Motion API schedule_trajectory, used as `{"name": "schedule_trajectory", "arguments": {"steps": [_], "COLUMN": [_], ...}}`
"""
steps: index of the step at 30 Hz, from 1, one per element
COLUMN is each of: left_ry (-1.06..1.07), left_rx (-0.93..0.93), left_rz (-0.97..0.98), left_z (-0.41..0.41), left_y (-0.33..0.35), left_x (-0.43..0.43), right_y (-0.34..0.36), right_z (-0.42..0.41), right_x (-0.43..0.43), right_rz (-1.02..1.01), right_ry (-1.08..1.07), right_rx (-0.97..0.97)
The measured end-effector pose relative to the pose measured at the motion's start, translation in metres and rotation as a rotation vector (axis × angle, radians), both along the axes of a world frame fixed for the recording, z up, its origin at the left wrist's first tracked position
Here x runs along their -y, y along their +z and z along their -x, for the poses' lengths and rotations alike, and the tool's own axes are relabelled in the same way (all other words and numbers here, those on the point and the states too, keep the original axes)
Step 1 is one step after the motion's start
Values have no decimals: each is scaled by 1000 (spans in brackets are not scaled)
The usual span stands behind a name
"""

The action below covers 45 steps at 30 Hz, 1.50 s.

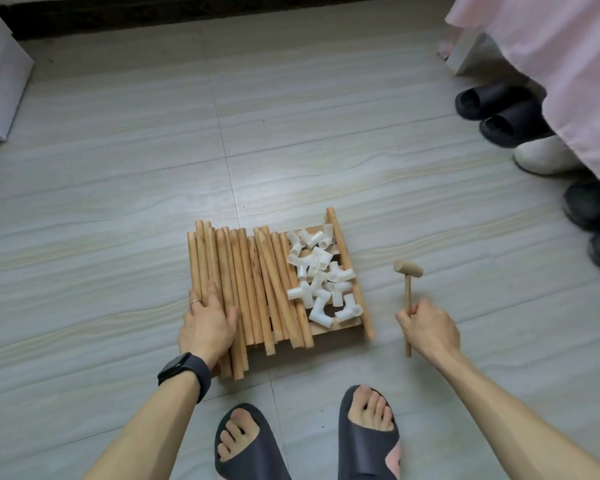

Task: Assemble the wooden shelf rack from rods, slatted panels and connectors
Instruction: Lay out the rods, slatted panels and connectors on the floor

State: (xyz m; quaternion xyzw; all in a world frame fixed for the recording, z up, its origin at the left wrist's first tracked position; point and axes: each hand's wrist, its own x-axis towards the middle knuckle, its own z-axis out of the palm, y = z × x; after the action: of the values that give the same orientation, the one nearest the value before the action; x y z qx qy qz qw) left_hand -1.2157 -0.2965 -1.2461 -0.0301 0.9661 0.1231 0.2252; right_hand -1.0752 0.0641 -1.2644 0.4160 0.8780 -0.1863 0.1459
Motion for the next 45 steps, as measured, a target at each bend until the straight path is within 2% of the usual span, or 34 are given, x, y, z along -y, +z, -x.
{"name": "schedule_trajectory", "arguments": {"steps": [5, 12, 16, 20, 23, 27, 31, 35, 37, 39, 41, 43, 45], "left_ry": [-8, -20, -30, -33, 33, 103, 106, 103, 144, 292, 418, 451, 471], "left_rx": [-9, 14, 27, -39, 25, 81, 56, 66, 142, 193, 136, 12, -44], "left_rz": [30, 55, 77, 172, 171, 125, 97, 89, -27, -346, -524, -508, -443], "left_z": [1, 0, 1, 0, 0, 3, 4, 9, 16, 25, 31, 35, 39], "left_y": [5, 9, 11, 16, 20, 23, 22, 19, 16, 10, 7, 3, -3], "left_x": [1, 0, 2, 1, -5, -6, -2, 2, 10, 22, 32, 41, 50], "right_y": [-20, -26, -17, 3, 24, 41, 44, 41, 39, 38, 34, 31, 25], "right_z": [-37, -48, -31, 4, 39, 77, 106, 126, 131, 136, 140, 139, 140], "right_x": [-8, -5, 5, 29, 57, 102, 144, 166, 166, 165, 161, 154, 139], "right_rz": [-56, -42, -41, 46, 82, 113, -10, -88, -87, -78, -26, 59, 64], "right_ry": [2, -60, -83, -53, 73, 374, 721, 840, 850, 858, 812, 632, 360], "right_rx": [221, 254, 117, -187, -352, -420, -273, -111, -72, -56, -123, -308, -484]}}
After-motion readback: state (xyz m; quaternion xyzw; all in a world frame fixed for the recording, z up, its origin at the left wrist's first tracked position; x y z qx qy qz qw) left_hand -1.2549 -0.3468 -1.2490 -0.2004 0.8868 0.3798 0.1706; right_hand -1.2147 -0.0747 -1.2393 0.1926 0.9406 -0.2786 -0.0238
